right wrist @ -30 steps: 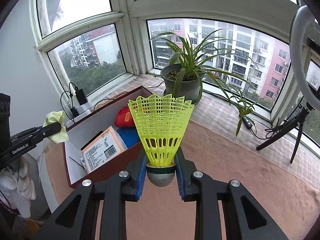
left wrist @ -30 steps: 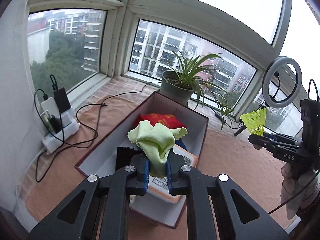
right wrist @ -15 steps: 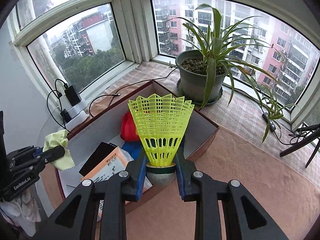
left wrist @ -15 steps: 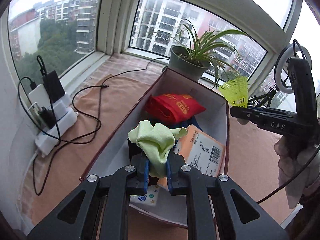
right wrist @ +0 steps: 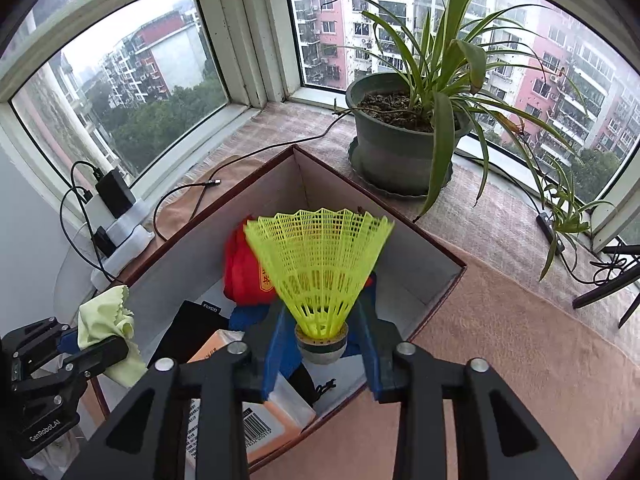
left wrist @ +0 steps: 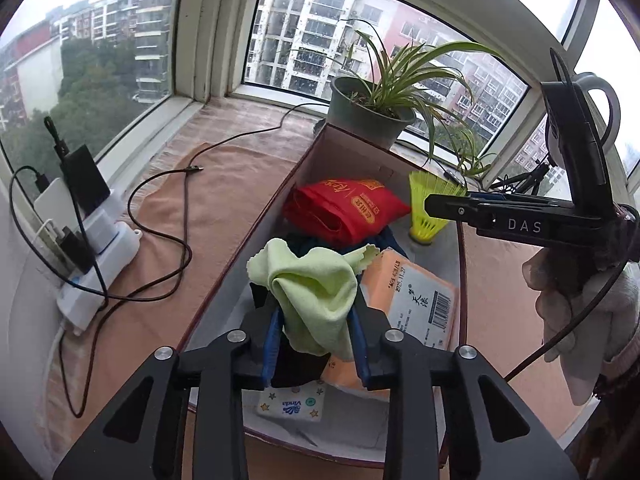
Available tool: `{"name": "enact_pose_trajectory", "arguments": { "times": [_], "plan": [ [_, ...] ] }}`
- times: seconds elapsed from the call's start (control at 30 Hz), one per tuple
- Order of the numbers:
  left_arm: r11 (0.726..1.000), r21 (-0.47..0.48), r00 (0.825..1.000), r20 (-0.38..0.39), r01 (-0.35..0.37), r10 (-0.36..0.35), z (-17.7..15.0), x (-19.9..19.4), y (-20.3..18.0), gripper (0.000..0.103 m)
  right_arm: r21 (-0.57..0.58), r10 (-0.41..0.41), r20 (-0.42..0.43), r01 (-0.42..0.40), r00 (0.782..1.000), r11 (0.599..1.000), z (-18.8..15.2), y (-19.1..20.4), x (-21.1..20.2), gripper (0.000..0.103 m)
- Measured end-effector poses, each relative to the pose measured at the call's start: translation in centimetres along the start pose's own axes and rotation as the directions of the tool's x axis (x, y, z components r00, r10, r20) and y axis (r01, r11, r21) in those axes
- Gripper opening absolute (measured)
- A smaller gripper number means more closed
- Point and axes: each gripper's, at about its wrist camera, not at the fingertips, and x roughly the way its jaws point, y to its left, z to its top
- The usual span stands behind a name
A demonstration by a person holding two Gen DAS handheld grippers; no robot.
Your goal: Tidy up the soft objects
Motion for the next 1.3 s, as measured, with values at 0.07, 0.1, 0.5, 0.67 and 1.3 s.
{"name": "enact_pose_trajectory", "arguments": {
  "times": [0.07,0.1,0.5,0.67,1.3],
  "plan": [
    [1.000,-0.012,1.000,0.007,0.011,-0.010,0.1,-0.1,0.3,0.051,0.006,0.017,0.015,-0.017,1.000,1.000,0.1,-0.3,-0.3,0.062],
    [1.000,-0.019,1.000,0.015,0.008,-0.007,0.2,-0.3,0.4,0.051,0.007,0.014,0.020,-0.014,1.000,1.000,0.2,-0.3,-0.5,0.063],
    [0.998,-0.055,0.999,0.052,-0.004,0.007,0.0,-2.4,1.0,0.057,0.031,0.035,0.079,-0.038,0.996,0.999,-1.6,-1.3,-3.9,0.063],
    [0.997,-0.066,0.997,0.068,-0.037,0.042,-0.9,-3.9,0.8,0.057,0.048,0.048,0.111,-0.053,0.993,0.997,-3.5,-2.3,-6.1,0.063],
    [0.985,-0.111,0.976,0.159,-0.131,0.148,-6.5,-10.5,-5.7,0.067,0.009,-0.036,0.241,0.035,0.970,0.999,-14.1,-5.2,-15.5,0.068]
  ]
}}
